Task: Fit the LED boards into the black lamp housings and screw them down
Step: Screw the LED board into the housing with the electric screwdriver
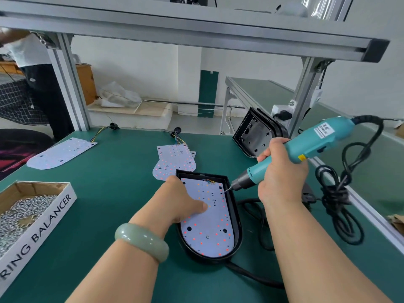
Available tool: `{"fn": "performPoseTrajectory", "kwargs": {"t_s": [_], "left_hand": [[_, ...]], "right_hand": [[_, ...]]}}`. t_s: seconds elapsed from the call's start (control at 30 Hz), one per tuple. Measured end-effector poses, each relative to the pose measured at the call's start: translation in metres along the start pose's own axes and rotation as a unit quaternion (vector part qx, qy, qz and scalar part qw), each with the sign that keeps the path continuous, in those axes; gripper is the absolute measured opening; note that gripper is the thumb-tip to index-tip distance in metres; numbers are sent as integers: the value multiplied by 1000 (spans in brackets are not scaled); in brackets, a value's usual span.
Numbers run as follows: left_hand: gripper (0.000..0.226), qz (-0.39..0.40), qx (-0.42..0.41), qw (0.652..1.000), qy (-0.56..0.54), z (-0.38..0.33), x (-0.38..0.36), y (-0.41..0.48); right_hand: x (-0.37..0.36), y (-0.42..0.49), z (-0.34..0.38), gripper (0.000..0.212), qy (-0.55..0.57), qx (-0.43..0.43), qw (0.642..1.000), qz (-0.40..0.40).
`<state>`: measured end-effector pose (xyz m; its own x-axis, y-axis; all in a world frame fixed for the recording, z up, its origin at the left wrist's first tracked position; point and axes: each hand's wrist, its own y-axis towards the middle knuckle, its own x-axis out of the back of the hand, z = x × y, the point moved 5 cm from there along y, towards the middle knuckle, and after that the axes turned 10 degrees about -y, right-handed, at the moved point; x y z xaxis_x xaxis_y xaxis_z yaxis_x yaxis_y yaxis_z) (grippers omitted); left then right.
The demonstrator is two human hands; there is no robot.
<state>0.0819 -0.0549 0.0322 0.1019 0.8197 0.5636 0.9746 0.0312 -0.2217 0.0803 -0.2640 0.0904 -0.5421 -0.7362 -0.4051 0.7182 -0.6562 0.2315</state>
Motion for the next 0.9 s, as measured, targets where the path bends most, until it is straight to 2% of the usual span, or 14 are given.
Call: {"fn": "performPoseTrajectory", "kwargs": {"t_s": [0.2, 0.57, 0.8, 0.9], "left_hand": [[54, 1, 0, 1000, 5, -1, -1, -1], [56, -24, 11, 999, 20, -8, -1, -5], [59, -35, 12, 999, 36, -10, -3, -8], [62, -36, 15, 998, 47, -11, -3, -9]], "right_hand": [[-6, 4, -4, 21, -29, 10, 999, 24], [-47, -2, -3, 23, -82, 51, 983, 154], [-30, 1, -11, 17, -34, 9, 994, 106], [-32, -4, -7, 17, -46, 33, 989, 133]]}}
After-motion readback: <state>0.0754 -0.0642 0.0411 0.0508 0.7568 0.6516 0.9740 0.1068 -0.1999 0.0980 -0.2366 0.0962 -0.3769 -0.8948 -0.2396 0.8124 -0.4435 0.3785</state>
